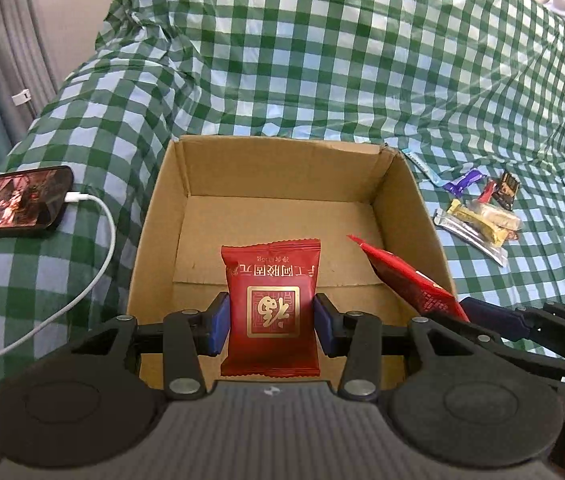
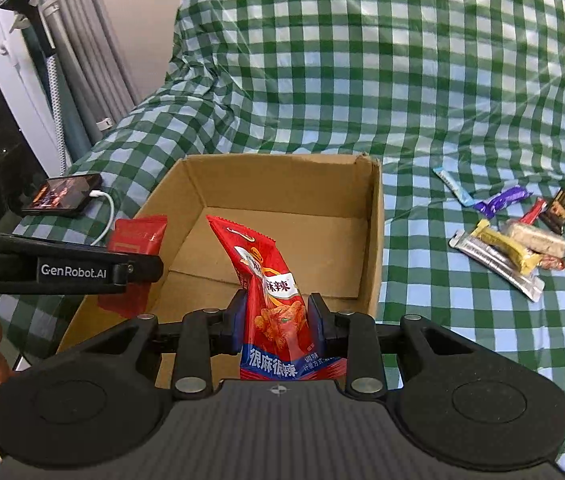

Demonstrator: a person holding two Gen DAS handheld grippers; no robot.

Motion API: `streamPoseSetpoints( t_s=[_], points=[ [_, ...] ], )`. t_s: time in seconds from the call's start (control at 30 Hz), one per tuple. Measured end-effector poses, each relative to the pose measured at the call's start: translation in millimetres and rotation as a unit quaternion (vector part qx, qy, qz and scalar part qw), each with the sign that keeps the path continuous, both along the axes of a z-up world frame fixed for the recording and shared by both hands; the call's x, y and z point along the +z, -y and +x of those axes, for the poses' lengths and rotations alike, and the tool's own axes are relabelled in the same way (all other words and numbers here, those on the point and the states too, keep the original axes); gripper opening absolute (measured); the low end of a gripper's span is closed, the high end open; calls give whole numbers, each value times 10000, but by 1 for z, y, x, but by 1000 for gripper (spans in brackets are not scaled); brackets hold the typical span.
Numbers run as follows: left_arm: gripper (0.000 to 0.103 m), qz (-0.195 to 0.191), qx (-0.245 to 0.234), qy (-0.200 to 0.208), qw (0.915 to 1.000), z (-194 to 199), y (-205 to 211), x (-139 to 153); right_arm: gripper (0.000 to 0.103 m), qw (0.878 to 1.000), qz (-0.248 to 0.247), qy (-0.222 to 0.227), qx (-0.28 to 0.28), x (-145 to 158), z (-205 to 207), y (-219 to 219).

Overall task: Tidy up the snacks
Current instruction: 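Carry both held packets over the cardboard box, then open both tools to drop the red packets into the box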

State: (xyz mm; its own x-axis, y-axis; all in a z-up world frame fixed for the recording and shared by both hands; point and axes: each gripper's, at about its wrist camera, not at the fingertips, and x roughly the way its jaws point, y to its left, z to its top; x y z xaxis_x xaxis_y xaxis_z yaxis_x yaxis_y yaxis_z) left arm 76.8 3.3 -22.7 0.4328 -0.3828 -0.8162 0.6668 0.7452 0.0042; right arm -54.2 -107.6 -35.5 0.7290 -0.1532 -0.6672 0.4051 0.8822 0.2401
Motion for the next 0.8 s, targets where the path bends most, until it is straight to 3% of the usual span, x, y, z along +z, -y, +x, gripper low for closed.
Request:
streamPoseSetpoints(
  t_s=[0.4,0.47,0.5,0.53,0.6,0.67,0.8],
  points=[
    [51,372,-60,-46,9993,27,25,-30,33,9995,158,-217,-152,-26,30,16],
    [63,398,-92,77,9991,31,29,-30,35,9995,183,-194,-193,-27,34,18],
    [85,403,-105,173,9990,31,31,-28,36,9995,196,-165,-208,-27,35,20],
    [102,386,-107,307,9987,31,30,-25,40,9994,212,-133,-225,-26,37,20],
    [103,332,5,749,9966,25,24,-18,50,9994,179,-54,-279,-23,35,21],
    [103,304,-89,770,9965,20,16,-14,85,9994,55,-16,-335,-18,27,20],
    [103,242,-9,482,9985,6,-9,-12,90,9998,-106,-52,-161,-12,5,16]
  ],
)
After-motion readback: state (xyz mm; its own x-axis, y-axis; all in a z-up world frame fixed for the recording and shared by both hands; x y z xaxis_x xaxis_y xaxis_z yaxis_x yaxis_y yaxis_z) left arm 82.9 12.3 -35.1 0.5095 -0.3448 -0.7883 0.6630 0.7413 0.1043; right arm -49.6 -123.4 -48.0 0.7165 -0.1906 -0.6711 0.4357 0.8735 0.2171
